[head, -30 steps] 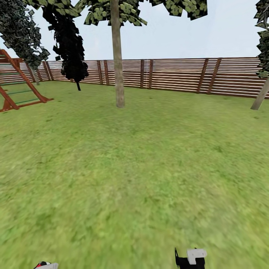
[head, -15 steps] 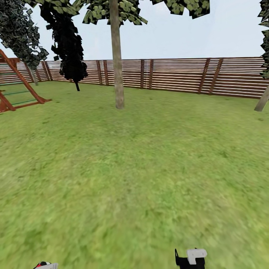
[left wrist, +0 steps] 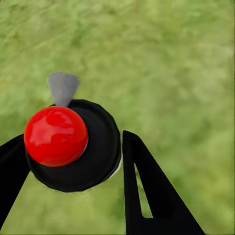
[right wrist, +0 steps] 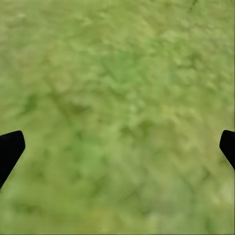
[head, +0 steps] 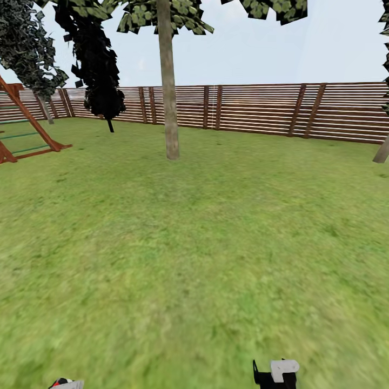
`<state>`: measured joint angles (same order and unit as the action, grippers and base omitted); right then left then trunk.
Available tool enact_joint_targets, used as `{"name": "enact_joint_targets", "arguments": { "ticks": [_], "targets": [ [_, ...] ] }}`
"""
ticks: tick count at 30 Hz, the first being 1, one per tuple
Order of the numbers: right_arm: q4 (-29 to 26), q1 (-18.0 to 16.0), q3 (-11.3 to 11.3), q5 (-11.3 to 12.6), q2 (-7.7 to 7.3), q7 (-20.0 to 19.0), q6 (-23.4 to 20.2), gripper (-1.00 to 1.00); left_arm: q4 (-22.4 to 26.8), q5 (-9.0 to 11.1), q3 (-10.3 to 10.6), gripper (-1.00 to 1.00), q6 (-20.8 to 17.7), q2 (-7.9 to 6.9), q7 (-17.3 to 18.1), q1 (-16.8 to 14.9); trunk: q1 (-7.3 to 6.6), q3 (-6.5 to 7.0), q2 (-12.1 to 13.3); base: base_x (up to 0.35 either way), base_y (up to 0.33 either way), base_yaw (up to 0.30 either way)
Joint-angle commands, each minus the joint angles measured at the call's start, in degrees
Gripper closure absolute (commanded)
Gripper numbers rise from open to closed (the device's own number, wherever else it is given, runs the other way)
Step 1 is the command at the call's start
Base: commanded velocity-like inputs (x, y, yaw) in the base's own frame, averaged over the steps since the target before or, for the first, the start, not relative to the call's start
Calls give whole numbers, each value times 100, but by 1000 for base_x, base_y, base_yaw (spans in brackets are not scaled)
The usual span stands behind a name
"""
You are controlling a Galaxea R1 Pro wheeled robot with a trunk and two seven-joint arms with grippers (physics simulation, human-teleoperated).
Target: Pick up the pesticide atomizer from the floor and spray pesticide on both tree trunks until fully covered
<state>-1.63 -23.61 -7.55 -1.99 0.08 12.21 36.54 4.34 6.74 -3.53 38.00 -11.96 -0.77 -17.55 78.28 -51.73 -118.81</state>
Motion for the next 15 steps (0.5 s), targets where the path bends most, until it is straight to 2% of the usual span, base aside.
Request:
{"name": "enact_joint_targets", "arguments": {
  "ticks": [1,15],
  "targets": [
    [5,-4,-44,-24,1,61,2,-100,-3,-6,-34,100,15,1,12,-3,3,-5,-2,340,0,0],
    [5,-4,-44,-23,1,62,2,-100,-3,-6,-34,100,30,0,14,-3,3,-5,-2,340,0,0]
  ]
}}
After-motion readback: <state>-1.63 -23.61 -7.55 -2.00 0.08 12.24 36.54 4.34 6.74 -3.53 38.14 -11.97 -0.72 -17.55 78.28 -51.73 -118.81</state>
